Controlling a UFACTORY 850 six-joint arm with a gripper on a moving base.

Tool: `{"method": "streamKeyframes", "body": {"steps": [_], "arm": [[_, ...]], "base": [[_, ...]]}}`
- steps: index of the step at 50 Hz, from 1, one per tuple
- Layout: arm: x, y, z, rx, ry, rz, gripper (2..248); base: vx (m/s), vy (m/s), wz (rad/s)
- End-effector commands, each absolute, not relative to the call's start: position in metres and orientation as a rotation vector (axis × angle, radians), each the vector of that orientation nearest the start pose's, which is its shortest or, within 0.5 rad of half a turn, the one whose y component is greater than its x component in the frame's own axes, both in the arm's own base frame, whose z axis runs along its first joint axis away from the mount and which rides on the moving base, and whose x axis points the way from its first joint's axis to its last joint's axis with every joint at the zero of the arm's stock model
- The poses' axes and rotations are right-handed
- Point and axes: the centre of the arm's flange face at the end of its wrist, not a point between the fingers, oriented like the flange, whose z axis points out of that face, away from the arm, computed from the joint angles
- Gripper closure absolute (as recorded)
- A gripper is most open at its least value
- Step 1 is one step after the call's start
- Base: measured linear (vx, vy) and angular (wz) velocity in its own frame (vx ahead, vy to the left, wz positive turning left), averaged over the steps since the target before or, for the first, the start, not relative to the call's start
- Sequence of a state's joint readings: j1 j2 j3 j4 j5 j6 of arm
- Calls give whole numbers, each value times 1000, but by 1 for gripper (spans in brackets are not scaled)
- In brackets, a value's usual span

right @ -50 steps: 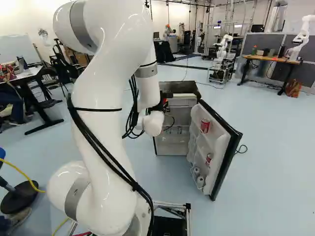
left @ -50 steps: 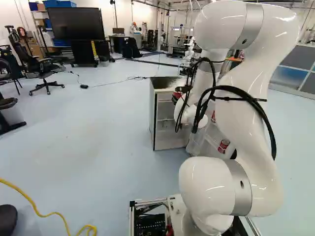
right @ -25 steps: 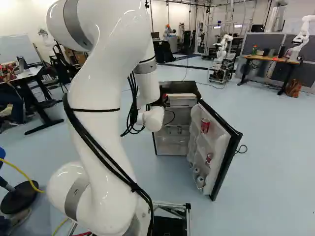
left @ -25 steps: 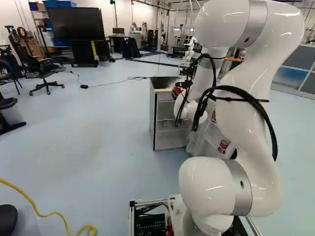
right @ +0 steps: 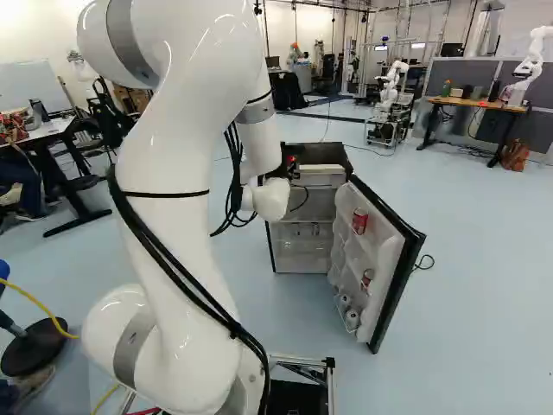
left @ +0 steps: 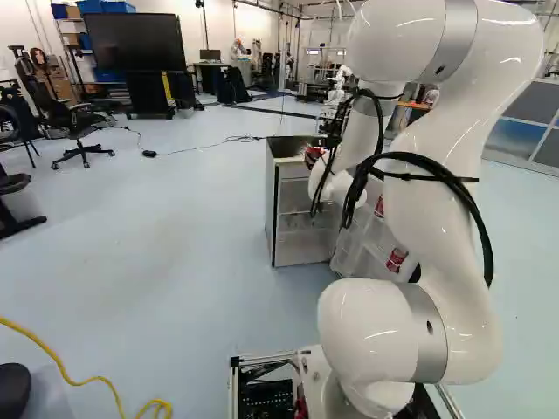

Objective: Grab a drink from the fridge

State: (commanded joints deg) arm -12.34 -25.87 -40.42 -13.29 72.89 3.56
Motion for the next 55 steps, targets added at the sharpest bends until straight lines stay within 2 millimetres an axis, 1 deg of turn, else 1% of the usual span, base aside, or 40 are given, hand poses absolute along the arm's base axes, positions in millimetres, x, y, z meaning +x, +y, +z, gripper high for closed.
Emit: {"method": "streamKeyframes", "body": {"steps": [33,44,55], "arm": [[546,-102,357,-2282,-15,-2180,159],[560,-106,356,-2291,-14,-2177,159],[575,-111,344,-2298,-11,-2171,159]], "base": [[0,0,0],[0,0,0],[0,0,0]]}}
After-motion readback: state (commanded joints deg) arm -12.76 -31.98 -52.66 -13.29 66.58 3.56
